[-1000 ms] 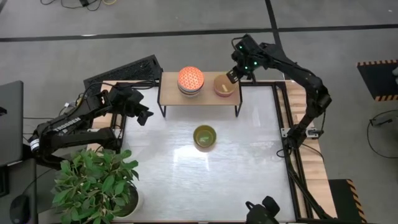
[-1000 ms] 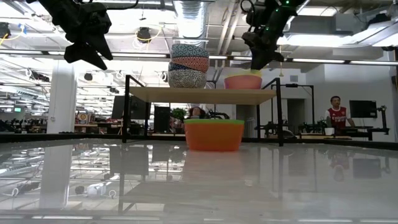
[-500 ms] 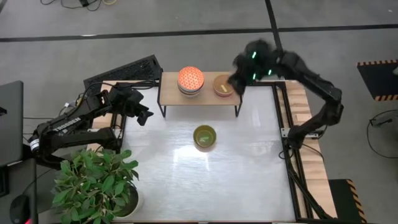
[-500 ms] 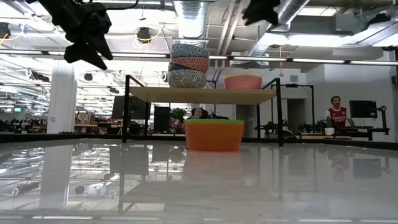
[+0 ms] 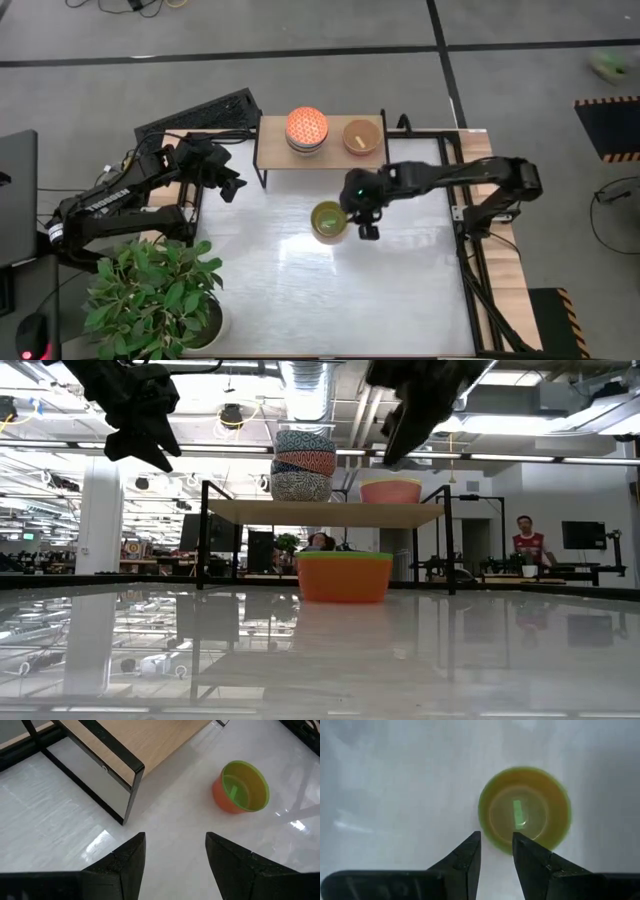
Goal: Place and stack bowls onto a shelf
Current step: Stack the green bowl on top of the yellow bowl on the shelf
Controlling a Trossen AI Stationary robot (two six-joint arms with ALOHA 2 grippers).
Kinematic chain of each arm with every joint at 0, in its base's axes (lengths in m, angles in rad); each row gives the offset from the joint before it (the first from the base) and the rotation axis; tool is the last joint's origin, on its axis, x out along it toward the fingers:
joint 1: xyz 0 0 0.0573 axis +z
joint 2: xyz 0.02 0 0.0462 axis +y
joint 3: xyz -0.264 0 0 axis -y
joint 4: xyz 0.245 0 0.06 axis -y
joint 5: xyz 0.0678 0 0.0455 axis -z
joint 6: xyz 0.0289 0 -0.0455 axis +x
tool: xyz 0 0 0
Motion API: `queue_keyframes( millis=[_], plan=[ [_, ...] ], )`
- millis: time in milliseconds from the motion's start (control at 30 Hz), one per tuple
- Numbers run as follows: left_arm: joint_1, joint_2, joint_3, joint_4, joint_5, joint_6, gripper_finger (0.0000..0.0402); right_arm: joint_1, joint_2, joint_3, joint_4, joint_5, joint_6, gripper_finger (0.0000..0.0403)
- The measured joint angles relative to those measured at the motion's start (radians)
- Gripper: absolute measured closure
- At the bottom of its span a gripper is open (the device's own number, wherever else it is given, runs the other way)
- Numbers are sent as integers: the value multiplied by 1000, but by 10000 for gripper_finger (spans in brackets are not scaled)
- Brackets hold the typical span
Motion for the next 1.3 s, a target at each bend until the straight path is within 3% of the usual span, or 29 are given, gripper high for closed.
queue_keyframes(
  millis=[433,1300],
  plan=[
    [0,0,0,-5,0,-2,211,49,213,-29,161,19,-170,267],
    [0,0,-8,-15,-6,2,211,60,313,-30,195,14,-196,267]
  ],
)
